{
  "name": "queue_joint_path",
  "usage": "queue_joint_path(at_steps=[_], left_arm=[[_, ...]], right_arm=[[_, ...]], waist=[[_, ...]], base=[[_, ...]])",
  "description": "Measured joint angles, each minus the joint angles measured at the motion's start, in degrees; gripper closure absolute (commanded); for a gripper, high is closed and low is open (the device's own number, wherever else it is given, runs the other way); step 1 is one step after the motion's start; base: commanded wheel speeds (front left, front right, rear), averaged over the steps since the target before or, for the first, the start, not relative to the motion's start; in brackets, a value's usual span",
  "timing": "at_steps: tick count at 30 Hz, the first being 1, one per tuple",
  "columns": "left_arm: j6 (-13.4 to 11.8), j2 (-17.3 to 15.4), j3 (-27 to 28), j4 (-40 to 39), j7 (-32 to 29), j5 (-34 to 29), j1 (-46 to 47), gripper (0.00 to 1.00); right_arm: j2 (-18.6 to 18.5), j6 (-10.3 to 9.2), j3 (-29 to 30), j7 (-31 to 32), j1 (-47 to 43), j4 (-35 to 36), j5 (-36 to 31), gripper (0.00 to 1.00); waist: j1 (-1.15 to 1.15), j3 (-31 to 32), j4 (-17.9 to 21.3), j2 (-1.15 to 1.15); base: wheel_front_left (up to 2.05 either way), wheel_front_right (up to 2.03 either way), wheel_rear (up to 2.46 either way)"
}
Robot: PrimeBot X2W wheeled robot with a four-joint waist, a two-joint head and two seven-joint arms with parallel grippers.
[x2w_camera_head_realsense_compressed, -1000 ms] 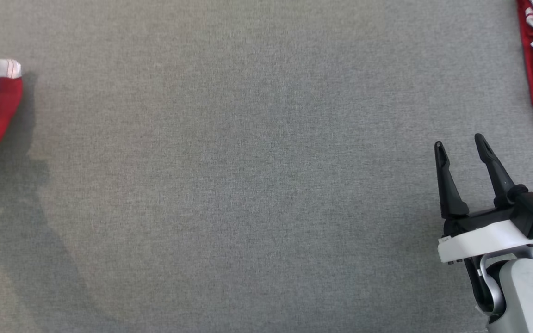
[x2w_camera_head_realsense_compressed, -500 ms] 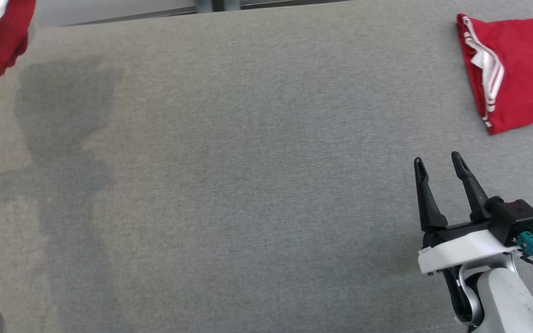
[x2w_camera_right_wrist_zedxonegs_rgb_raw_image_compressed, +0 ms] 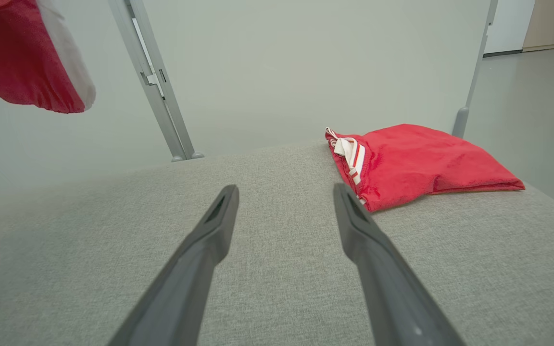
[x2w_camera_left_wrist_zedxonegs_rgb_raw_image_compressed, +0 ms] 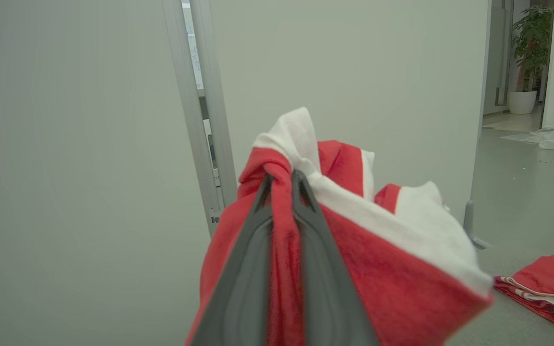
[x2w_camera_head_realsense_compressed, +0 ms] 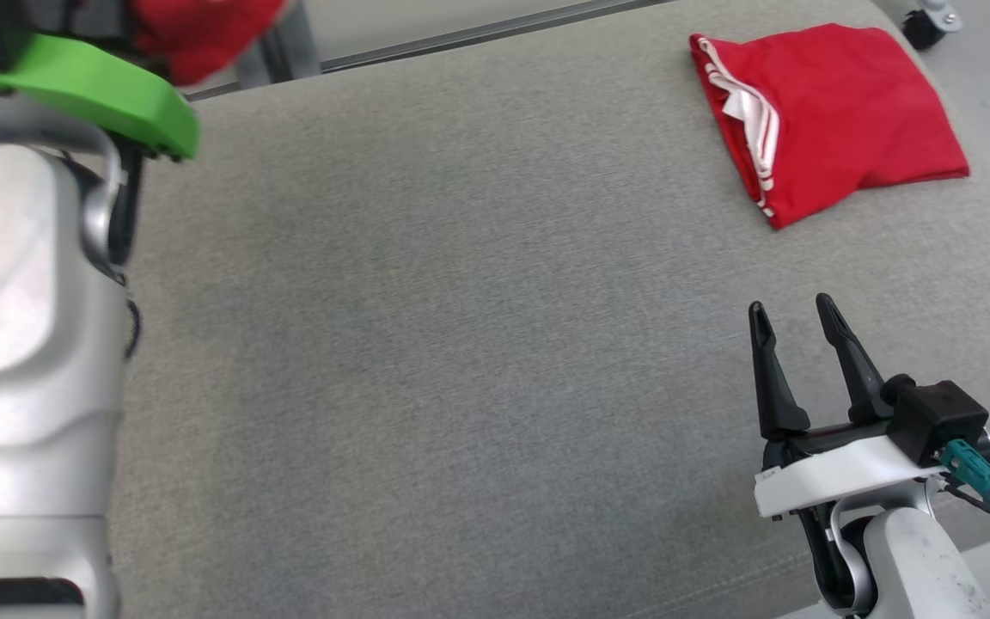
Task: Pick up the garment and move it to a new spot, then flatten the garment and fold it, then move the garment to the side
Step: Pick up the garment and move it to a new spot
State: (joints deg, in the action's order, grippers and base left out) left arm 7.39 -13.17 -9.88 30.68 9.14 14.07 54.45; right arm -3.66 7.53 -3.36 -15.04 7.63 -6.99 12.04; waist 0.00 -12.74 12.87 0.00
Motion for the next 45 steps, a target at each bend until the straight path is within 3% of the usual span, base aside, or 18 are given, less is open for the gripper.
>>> queue_joint_path(at_steps=[9,18,19,20,21,22,26,31,45], left_arm=[[-0.60,7.08,-4.92,-2.25,0.12,1.48,-11.05,1.00],[-0.88,10.04,-12.67,4.80,2.41,3.80,-25.29,1.00],[-0.88,10.14,-13.82,5.65,2.63,3.81,-26.35,0.85],[-0.98,10.21,-14.88,6.50,3.03,3.80,-27.02,0.59],[-1.25,10.23,-15.78,6.88,3.19,3.76,-27.41,0.11],[-1.30,10.25,-16.56,7.01,3.66,3.85,-27.71,0.00],[-2.10,10.36,-18.86,5.99,5.01,5.45,-27.96,0.00],[-4.41,10.15,-17.72,2.89,5.66,5.95,-27.97,0.00],[-9.23,0.81,-2.34,-16.68,5.91,2.75,-42.87,0.00]], right_arm=[[0.56,0.00,-0.33,0.00,-0.49,-0.03,0.33,0.00],[0.68,0.00,-1.26,-0.01,-0.53,-0.12,0.35,0.00],[0.68,0.00,-1.34,-0.01,-0.55,-0.16,0.35,0.00],[0.69,0.00,-1.29,0.00,-0.58,-0.19,0.35,0.00],[0.69,0.00,-1.30,0.00,-0.60,-0.23,0.33,0.00],[0.70,0.00,-1.24,-0.01,-0.63,-0.27,0.29,0.00],[0.70,0.00,-1.08,0.00,-1.43,-0.57,-0.07,0.00],[0.54,0.00,-0.93,0.00,-2.56,-0.68,-0.15,0.00],[0.13,0.00,-0.76,-0.01,-6.20,-0.58,-0.70,0.00]], waist=[[0.00,1.37,3.11,0.00],[0.00,1.77,3.26,0.00],[0.00,1.75,3.18,0.00],[0.00,1.76,3.06,0.00],[0.00,1.82,2.94,0.00],[0.00,1.93,2.76,0.00],[0.00,2.79,1.95,0.00],[0.00,4.59,0.41,0.00],[0.00,10.34,-5.51,0.00]], base=[[0.00,0.00,0.00],[0.00,0.00,0.00],[0.00,0.00,0.00],[0.00,0.00,0.00],[0.00,0.00,0.00],[0.00,0.00,0.00],[0.00,0.00,0.00],[0.00,0.00,0.00],[0.00,0.00,0.00]])
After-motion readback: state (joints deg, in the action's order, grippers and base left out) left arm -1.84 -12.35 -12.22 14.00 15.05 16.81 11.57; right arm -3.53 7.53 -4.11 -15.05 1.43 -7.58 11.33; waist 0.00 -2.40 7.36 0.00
